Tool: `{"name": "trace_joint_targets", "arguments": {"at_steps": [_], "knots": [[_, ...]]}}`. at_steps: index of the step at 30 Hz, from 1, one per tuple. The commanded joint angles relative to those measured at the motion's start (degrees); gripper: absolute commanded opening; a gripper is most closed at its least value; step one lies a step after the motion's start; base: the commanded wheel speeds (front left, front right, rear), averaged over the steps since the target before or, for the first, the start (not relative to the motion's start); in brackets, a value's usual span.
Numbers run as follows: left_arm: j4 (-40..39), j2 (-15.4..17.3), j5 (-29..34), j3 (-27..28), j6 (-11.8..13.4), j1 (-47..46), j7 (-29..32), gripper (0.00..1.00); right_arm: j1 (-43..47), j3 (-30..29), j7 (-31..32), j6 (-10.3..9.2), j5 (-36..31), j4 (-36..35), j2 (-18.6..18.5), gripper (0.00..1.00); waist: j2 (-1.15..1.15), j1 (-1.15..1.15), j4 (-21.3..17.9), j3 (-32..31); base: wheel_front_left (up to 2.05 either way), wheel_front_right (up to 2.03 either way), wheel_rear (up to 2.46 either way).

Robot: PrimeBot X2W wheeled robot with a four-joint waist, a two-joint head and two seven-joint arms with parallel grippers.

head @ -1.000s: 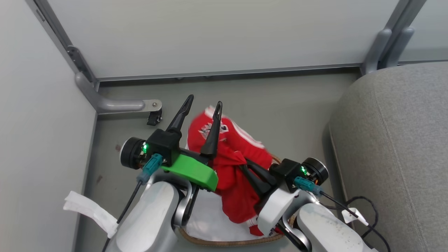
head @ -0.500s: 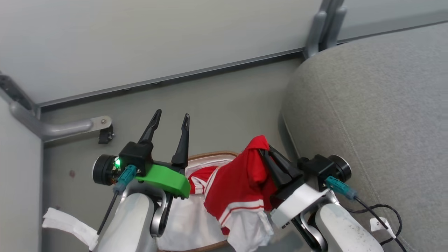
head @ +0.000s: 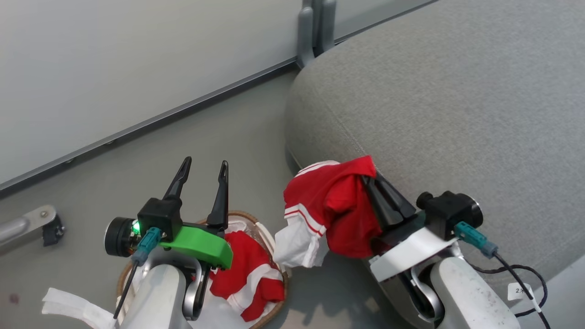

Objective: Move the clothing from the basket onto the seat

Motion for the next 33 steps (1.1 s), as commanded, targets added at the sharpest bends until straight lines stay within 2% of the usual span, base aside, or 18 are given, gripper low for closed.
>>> {"name": "trace_joint_targets", "arguments": {"at_steps": [1,5,9,17,24,30,33], "knots": [[0.0,0.18,0.32,0.33,-0.42,0.71,-0.05,1.0,-0.34,-1.14,-0.13,-0.06,-0.18,-0.62,-0.18,0.0,0.0,0.0,-5.85,0.29,0.0,0.0,0.0],[-0.21,0.13,0.7,-0.46,-0.72,0.66,-0.05,1.0,-3.19,-3.96,-0.13,-0.06,-2.31,-1.32,-0.69,0.0,0.0,0.0,-7.56,1.14,0.0,0.0,0.0],[-0.27,0.14,1.26,-1.87,-1.08,-0.27,-0.05,1.0,-8.77,-5.35,-0.13,-0.06,-4.72,-2.01,-3.76,0.0,0.0,0.0,-7.81,3.14,0.0,0.0,0.0],[-1.19,0.29,3.5,-5.29,-1.93,-3.57,-0.05,1.0,-26.93,-8.65,-0.13,-0.07,-8.38,0.11,-12.53,0.0,0.0,0.0,-4.5,10.05,0.0,0.0,0.0],[-2.71,1.39,3.93,-9.07,-2.47,-7.45,-0.04,1.0,-43.22,-12.43,-0.07,-0.07,-12.22,7.95,-19.84,0.0,0.0,0.0,-0.13,16.99,0.0,0.0,0.0],[-4.24,2.34,2.96,-12.14,-2.46,-10.93,-0.04,1.0,-51.03,-15.13,-0.07,-0.07,-15.79,18.25,-21.55,0.0,0.0,0.0,3.0,21.96,0.0,0.0,0.0],[-4.94,2.82,2.58,-13.63,-2.48,-12.35,-0.04,1.0,-51.29,-18.09,-0.07,-0.07,-17.52,22.95,-20.63,0.0,0.0,0.0,4.19,23.76,0.0,0.0,0.0]]}}
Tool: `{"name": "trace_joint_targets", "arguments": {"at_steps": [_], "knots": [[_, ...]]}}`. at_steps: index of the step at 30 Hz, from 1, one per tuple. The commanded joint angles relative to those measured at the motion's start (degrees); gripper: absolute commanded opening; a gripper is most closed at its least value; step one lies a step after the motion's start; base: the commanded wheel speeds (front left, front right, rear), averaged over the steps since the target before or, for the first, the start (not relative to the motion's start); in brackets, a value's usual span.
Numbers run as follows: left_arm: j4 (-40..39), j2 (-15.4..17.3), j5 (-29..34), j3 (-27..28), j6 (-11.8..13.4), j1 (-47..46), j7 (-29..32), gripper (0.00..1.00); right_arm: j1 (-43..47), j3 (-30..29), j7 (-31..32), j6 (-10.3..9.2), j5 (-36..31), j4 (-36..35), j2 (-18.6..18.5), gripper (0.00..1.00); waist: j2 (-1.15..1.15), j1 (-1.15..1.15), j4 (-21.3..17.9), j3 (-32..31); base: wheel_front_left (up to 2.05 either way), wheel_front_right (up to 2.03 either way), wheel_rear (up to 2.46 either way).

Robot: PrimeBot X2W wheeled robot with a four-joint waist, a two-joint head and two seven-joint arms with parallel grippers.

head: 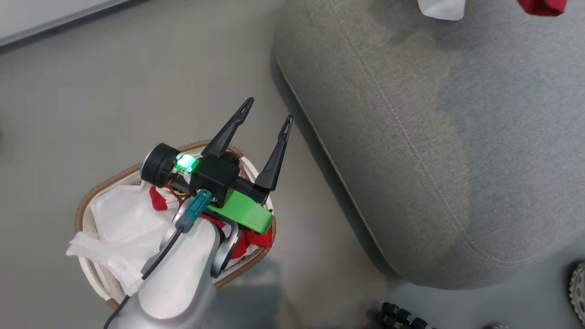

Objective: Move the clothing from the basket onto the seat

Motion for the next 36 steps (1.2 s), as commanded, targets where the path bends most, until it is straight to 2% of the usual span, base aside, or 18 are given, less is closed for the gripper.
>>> {"name": "trace_joint_targets", "arguments": {"at_steps": [1,11,12,13,14,22,29,36], "knots": [[-0.44,0.7,-0.27,-0.61,-0.24,-1.68,-0.03,1.0,0.69,-1.9,-0.01,-0.08,-1.05,2.01,0.61,0.0,0.0,0.0,4.68,5.21,0.0,0.0,0.0],[-0.06,1.02,-1.87,-2.86,-0.25,-3.51,-0.03,1.0,11.93,-18.43,-0.01,-0.08,-8.78,13.57,4.35,0.0,0.0,0.0,5.32,5.63,0.0,0.0,0.0],[0.05,1.05,-1.83,-2.93,-0.25,-3.4,-0.03,1.0,13.0,-19.41,-0.01,-0.08,-9.26,13.75,4.65,0.08,0.0,0.0,5.09,5.38,0.0,0.0,0.0],[0.19,1.08,-1.88,-2.97,-0.25,-3.16,-0.03,1.0,14.39,-20.95,-0.01,-0.08,-9.56,13.83,4.79,0.51,0.0,0.0,4.76,4.95,0.0,0.0,0.0],[0.41,1.06,-1.97,-2.94,-0.26,-2.94,-0.03,1.0,15.41,-21.76,-0.01,-0.08,-9.71,13.69,5.1,1.0,0.0,0.0,4.52,4.61,0.0,0.0,0.0],[1.91,0.39,-2.35,-1.31,-0.25,-0.77,-0.03,1.0,24.23,-24.66,-0.01,-0.08,-7.77,7.5,9.28,1.0,0.0,0.0,0.93,0.27,0.0,0.0,0.0],[3.1,-0.54,-2.54,0.94,-0.1,1.82,-0.03,1.0,30.92,-20.73,-0.01,-0.08,-4.72,0.82,11.38,1.0,0.0,0.0,-0.67,-4.56,0.0,0.0,0.0],[4.32,-1.32,-2.21,4.34,0.26,5.28,-0.03,1.0,34.95,-15.95,-0.01,-0.08,0.22,-5.38,12.8,1.0,0.0,0.0,1.29,-8.91,0.0,0.0,0.0]]}}
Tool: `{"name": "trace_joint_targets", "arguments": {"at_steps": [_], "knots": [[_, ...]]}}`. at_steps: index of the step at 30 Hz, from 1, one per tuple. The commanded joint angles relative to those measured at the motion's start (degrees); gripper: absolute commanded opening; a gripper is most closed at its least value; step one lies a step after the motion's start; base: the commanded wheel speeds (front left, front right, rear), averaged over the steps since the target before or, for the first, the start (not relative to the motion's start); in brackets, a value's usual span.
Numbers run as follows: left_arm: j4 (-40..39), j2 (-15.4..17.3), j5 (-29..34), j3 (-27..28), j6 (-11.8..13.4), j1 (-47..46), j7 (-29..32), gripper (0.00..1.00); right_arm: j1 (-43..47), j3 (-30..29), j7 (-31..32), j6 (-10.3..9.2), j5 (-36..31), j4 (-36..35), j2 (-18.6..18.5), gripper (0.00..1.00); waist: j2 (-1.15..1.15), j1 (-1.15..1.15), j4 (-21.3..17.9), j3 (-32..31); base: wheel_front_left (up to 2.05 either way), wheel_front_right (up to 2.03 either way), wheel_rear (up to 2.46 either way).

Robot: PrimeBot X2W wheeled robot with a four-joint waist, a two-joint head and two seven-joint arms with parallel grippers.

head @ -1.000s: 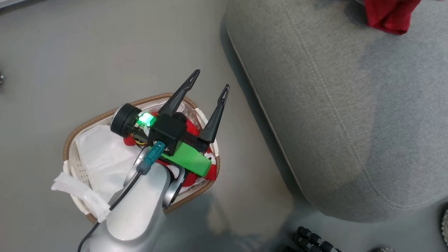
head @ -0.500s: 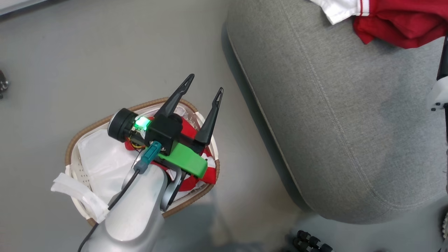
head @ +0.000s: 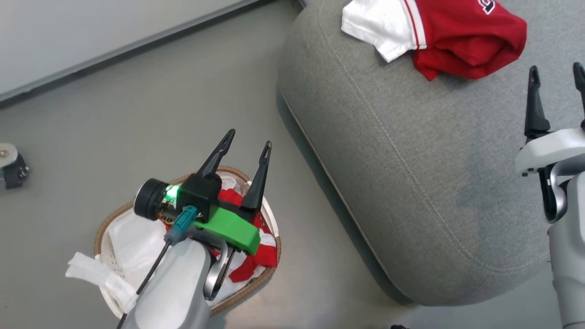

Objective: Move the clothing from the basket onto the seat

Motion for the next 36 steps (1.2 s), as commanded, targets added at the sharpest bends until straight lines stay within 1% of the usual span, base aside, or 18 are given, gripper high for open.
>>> {"name": "trace_joint_targets", "arguments": {"at_steps": [1,8,13,16,20,24,29,36], "knots": [[0.35,-0.12,0.0,0.85,0.15,1.24,-0.03,1.0,1.23,0.96,-0.01,-0.08,1.05,-0.83,0.39,1.0,0.0,-0.01,1.48,-2.84,0.0,0.0,0.0],[0.49,-0.31,0.4,6.39,0.77,5.14,-0.03,1.0,4.14,8.7,-0.01,-0.08,6.29,-4.31,3.23,1.0,0.0,-0.01,6.49,-6.05,0.0,0.0,0.0],[0.63,-0.42,0.99,10.78,1.32,7.61,-0.04,1.0,6.49,11.97,-0.01,-0.08,8.11,-4.73,4.87,1.0,0.0,-0.01,10.88,-7.99,0.0,0.0,0.0],[0.02,-0.54,1.22,14.21,2.14,9.21,-0.04,1.0,8.03,12.59,-0.01,-0.08,8.7,-4.96,5.69,1.0,0.0,-0.01,13.45,-9.13,0.0,0.0,0.0],[-0.89,-0.71,1.78,17.45,2.3,11.43,-0.04,1.0,10.07,12.59,-0.01,-0.08,9.24,-4.07,6.44,1.0,0.0,-0.01,16.45,-10.52,0.0,0.0,0.0],[-0.85,-0.82,2.37,19.83,2.38,13.65,-0.03,1.0,11.75,11.9,-0.01,-0.08,9.08,-3.74,7.06,1.0,0.0,-0.01,18.54,-11.52,0.0,0.0,0.0],[-0.34,-0.86,3.25,21.85,1.88,16.21,-0.04,1.0,13.64,12.16,-0.01,-0.08,8.25,-3.11,7.47,1.0,0.0,-0.01,20.08,-12.73,0.0,0.0,0.0],[-1.01,-0.9,2.75,23.45,2.12,19.98,-0.03,1.0,17.13,11.8,-0.01,-0.08,8.83,-2.01,7.83,1.0,0.0,-0.01,21.17,-15.22,0.0,0.0,0.0]]}}
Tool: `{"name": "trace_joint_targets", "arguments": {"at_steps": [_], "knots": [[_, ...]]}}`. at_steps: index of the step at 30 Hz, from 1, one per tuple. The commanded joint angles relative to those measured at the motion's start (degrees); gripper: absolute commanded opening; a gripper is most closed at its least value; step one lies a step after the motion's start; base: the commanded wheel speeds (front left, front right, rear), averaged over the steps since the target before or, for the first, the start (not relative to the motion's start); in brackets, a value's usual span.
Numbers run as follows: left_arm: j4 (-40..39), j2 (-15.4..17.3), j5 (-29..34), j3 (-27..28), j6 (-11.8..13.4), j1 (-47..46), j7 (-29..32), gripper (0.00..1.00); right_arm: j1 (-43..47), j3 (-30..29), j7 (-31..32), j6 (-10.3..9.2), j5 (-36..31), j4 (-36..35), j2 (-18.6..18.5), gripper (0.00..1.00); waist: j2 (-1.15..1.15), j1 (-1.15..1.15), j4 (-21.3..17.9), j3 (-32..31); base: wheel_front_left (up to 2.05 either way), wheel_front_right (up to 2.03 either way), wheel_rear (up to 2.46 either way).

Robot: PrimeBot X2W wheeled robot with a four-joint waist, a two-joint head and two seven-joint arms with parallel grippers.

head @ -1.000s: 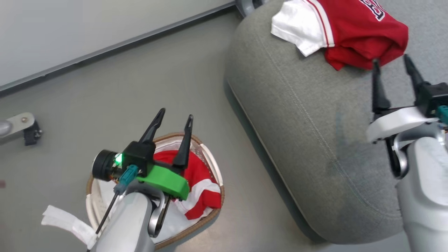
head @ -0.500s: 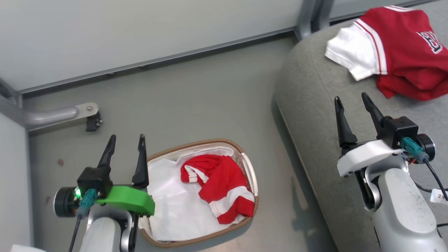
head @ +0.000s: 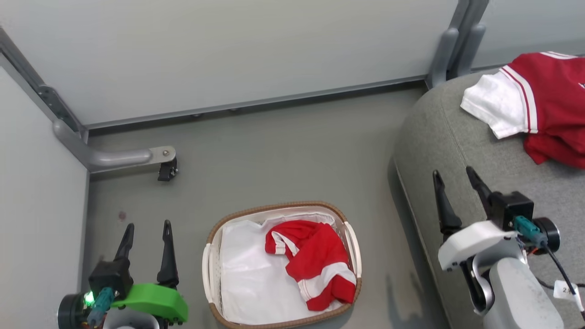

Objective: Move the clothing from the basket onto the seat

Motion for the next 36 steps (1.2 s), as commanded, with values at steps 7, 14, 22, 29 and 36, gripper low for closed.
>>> {"name": "trace_joint_targets", "arguments": {"at_steps": [7,14,22,29,36], "knots": [[-0.41,0.03,-1.47,-0.4,0.86,3.92,-0.03,1.0,5.02,-0.03,-0.01,-0.08,-0.04,0.19,-0.25,1.0,0.0,0.0,1.51,-4.29,0.0,0.0,0.0],[-0.87,0.03,-3.4,-2.04,1.67,5.27,-0.03,1.0,6.27,-0.43,-0.01,-0.08,0.01,-0.51,-0.44,1.0,0.0,0.0,1.32,-4.77,0.0,0.0,0.0],[-0.54,0.06,-5.49,-4.42,0.06,1.41,-0.03,1.0,2.34,0.37,-0.01,-0.08,-0.72,-4.08,-0.32,1.0,0.0,0.0,0.18,1.23,0.0,0.0,0.0],[1.12,0.06,-7.21,-6.79,-1.55,-6.19,-0.03,1.0,-4.21,2.64,-0.01,-0.08,-1.38,-7.98,0.03,1.0,0.0,0.0,-2.59,11.13,0.0,0.0,0.0],[4.05,0.1,-7.39,-10.25,-2.44,-14.6,-0.04,1.0,-10.66,4.82,-0.01,-0.08,0.52,-11.15,0.11,1.0,0.0,0.0,-5.71,20.45,0.0,0.0,0.0]]}}
